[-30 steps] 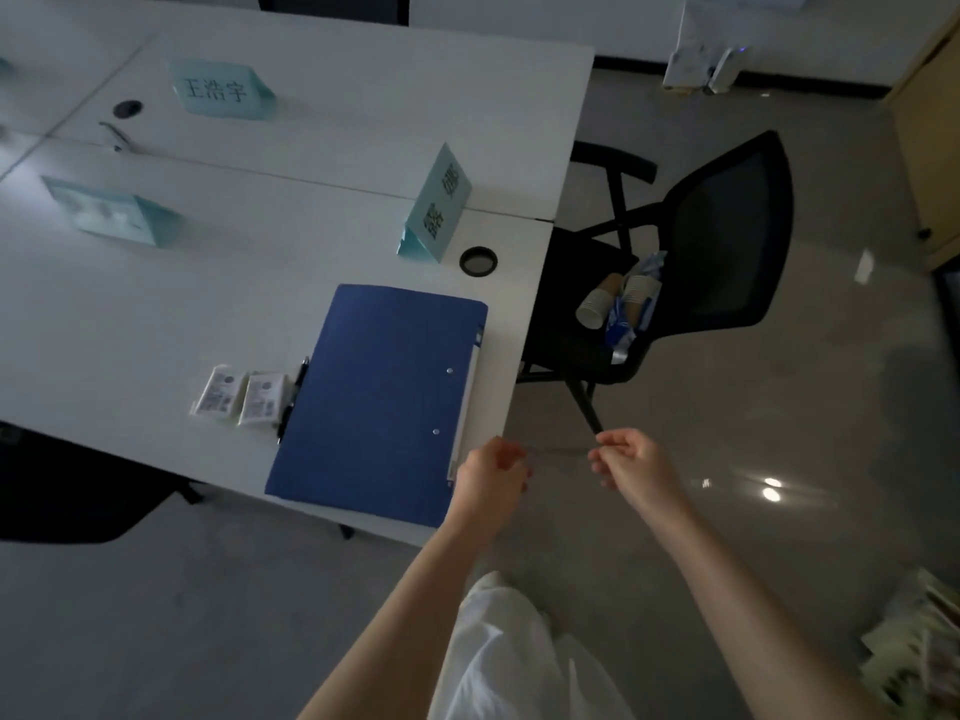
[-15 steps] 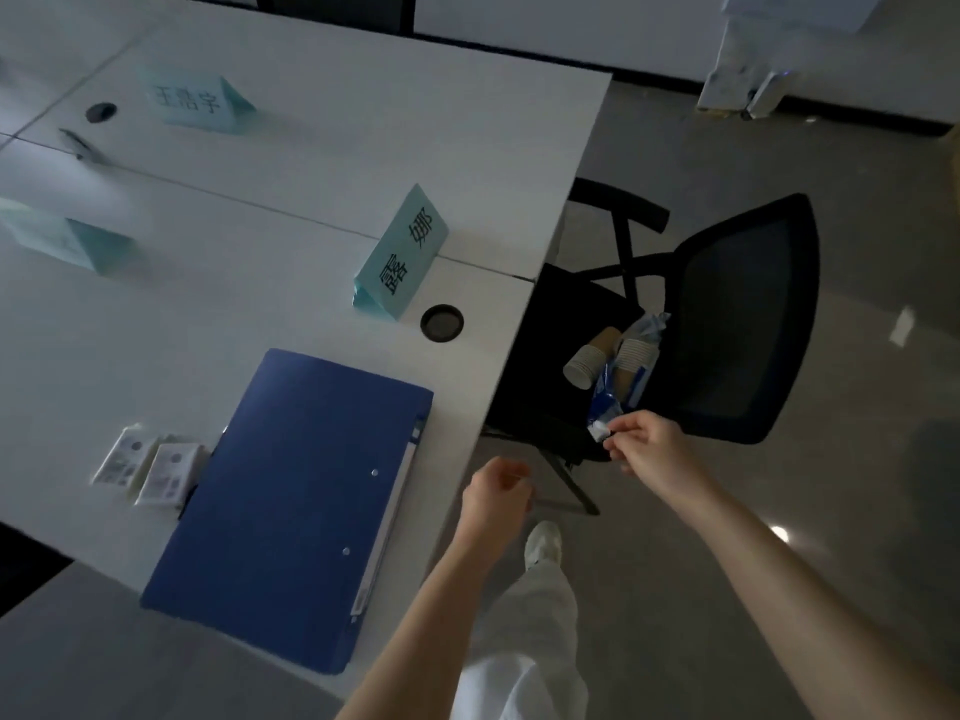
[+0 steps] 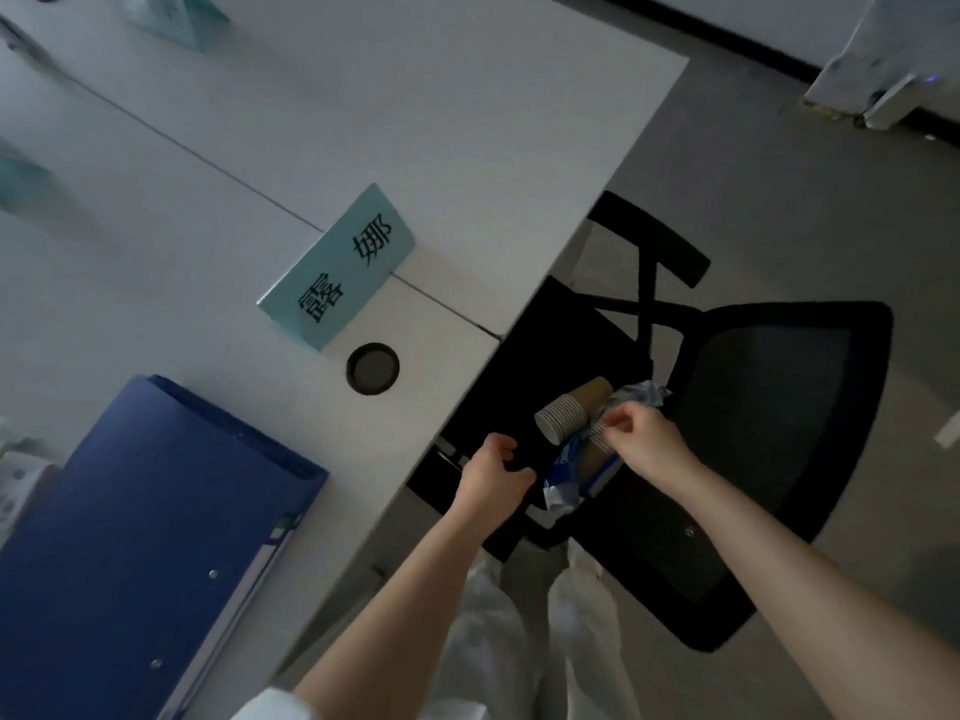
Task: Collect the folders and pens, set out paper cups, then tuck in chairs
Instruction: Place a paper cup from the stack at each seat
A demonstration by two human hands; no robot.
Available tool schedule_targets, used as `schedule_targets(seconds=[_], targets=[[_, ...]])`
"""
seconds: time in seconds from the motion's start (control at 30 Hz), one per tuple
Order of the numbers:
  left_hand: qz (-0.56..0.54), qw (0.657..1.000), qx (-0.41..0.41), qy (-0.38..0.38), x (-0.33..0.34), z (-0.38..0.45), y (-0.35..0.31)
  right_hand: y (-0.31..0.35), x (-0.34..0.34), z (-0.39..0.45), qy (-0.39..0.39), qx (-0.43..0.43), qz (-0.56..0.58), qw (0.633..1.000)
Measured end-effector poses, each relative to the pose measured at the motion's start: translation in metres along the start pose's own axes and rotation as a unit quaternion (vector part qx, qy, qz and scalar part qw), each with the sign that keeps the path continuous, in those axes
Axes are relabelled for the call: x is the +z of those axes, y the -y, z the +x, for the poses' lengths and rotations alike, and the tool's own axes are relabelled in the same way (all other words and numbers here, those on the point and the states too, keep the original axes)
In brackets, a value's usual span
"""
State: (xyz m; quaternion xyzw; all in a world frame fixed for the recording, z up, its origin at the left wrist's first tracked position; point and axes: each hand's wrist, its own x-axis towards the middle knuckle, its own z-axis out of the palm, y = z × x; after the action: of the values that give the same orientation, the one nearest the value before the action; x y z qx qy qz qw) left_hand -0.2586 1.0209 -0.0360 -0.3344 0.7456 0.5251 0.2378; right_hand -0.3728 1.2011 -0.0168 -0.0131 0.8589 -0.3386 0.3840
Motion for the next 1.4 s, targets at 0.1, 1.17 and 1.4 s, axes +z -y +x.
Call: schedule_targets(seconds=[0.1, 1.17, 1.4], targets=[[-0.012, 1.000, -0.025, -0.014, 0.022, 0.033, -0.010, -0.009, -0.013, 0.054, 0.008, -0.023, -0.062, 0.998], [0.125, 0.992, -0.014, -0.023, 0.136, 0.240, 0.066, -0.092, -0.010, 0.298, 0.207, -0.010, -0.239, 0.949], [-0.016, 0.998, 0.016, -0.056, 0.088, 0.178, 0.017, -0.042, -0.030, 0.247, 0.217, -0.055, -0.223, 0.949]])
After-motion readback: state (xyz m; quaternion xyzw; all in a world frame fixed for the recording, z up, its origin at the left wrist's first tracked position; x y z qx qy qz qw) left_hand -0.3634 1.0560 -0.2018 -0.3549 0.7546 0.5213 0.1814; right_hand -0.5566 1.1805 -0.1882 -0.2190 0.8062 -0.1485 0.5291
